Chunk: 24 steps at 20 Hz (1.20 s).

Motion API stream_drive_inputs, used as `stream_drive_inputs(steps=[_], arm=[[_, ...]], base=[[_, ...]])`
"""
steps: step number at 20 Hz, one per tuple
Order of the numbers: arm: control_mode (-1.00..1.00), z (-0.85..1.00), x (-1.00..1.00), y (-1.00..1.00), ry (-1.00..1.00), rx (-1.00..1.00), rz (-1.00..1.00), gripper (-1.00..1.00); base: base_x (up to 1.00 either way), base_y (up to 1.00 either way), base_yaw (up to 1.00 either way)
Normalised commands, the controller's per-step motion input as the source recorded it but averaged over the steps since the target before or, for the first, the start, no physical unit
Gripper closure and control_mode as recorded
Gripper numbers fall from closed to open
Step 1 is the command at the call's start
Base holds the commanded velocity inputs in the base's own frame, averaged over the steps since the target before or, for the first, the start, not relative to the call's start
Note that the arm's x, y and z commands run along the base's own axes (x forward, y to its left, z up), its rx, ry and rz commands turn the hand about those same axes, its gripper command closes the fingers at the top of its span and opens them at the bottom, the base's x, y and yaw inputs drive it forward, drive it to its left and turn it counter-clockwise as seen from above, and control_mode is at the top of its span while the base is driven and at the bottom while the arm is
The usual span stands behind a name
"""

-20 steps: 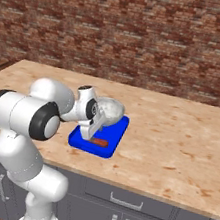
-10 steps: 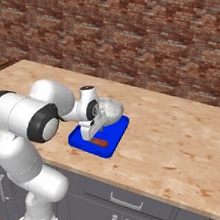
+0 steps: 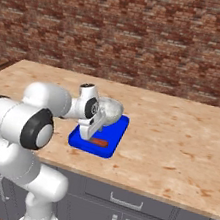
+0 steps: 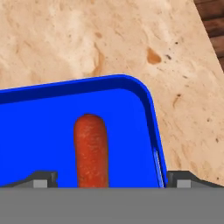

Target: Place the two vegetables and bowl onto the tray for setting up a vegetable dip station.

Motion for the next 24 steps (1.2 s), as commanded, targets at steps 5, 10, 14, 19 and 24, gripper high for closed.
stream_drive_inputs(steps=[5,10,14,19,24], arm=[[-1.00,0.15,-0.23,0.08,0.01,0.00,0.00,-1.00],[-1.00,0.12,-0.24,0.12,0.00,0.00,0.00,-1.00],[-1.00,0.11,-0.26,0.15,0.00,0.00,0.00,-1.00],[-1.00,0.12,-0.23,0.20,0.00,0.00,0.01,-1.00],[-1.00,0.13,-0.19,0.38,-0.05,0.00,0.27,-1.00]], base=[[0.00,0.00,0.00],[0.00,0.00,0.00],[0.00,0.00,0.00],[0.00,0.00,0.00],[0.00,0.00,0.00]])
